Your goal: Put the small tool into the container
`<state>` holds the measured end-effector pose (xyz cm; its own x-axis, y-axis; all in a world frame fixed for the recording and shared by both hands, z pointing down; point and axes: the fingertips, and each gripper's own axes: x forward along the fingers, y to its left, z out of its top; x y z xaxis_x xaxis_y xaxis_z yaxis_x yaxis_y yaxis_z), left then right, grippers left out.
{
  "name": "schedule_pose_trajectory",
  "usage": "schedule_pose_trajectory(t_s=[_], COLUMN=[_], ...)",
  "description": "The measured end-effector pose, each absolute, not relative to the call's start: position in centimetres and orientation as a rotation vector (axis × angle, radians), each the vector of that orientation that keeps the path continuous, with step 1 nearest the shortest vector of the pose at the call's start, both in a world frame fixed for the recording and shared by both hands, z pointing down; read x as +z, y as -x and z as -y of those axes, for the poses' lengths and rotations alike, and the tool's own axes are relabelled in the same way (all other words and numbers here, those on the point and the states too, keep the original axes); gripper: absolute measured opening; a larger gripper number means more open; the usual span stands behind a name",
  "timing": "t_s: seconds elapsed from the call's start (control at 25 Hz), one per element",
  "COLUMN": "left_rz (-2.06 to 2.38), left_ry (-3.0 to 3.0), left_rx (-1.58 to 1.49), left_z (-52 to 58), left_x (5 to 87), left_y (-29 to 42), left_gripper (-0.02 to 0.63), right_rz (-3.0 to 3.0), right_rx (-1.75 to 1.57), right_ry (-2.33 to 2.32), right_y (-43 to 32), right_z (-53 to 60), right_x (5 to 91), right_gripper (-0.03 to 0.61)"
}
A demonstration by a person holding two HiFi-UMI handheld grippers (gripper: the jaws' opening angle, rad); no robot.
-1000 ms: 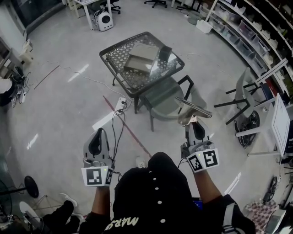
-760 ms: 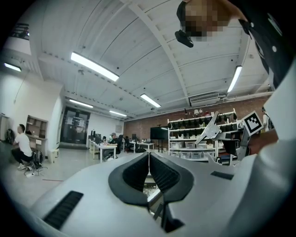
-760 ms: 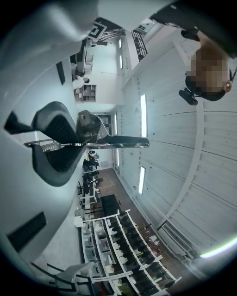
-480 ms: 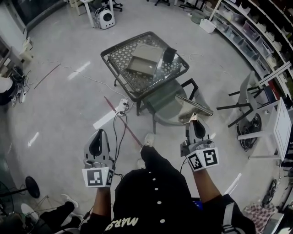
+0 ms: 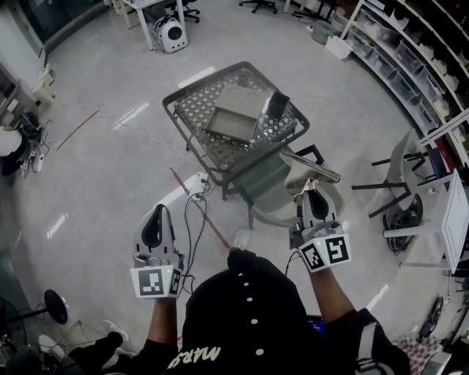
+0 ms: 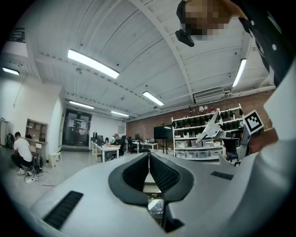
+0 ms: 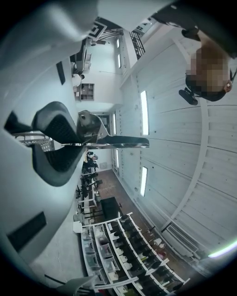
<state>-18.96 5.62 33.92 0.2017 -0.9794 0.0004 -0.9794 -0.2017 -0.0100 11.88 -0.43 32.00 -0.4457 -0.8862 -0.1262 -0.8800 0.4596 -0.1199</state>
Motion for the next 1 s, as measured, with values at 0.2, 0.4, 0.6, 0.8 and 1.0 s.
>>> schedule_pose_trajectory(t_s=[0.2,0.4,0.6,0.8,1.0], left_rz=[-1.993,-2.006,-2.008,-2.005,-2.002], left_ry=[2.414,2.399,2.399,2.425,2.443], left_rx=[-0.015,-0.011,-0.005,-0.017,-0.048], left_z=[-1.4,2.2,5.3,6.6,8.0], left_x=[33.6,33.5,33.5,34.0,34.4], left_y=[18.7,19.0,17.9,16.5,16.1], left_gripper=[0.032,0.032,0.032,0.032,0.032], right_rz=[-2.544,-2.554,-2.553,-2.566,-2.556], right_rx=[-0.06,-0.061,-0.073,-0.097,-0.116], right_ry=[1.528,1.509,1.502,1.502,1.518], right_y=[-12.1,-11.7,-12.4,-12.8,-13.4], right_z=[5.1,9.0,12.1,13.4,14.4], right_x=[31.8,31.9,32.4,33.1,33.6], right_gripper=[0.018,0.018,0.018,0.018,0.018])
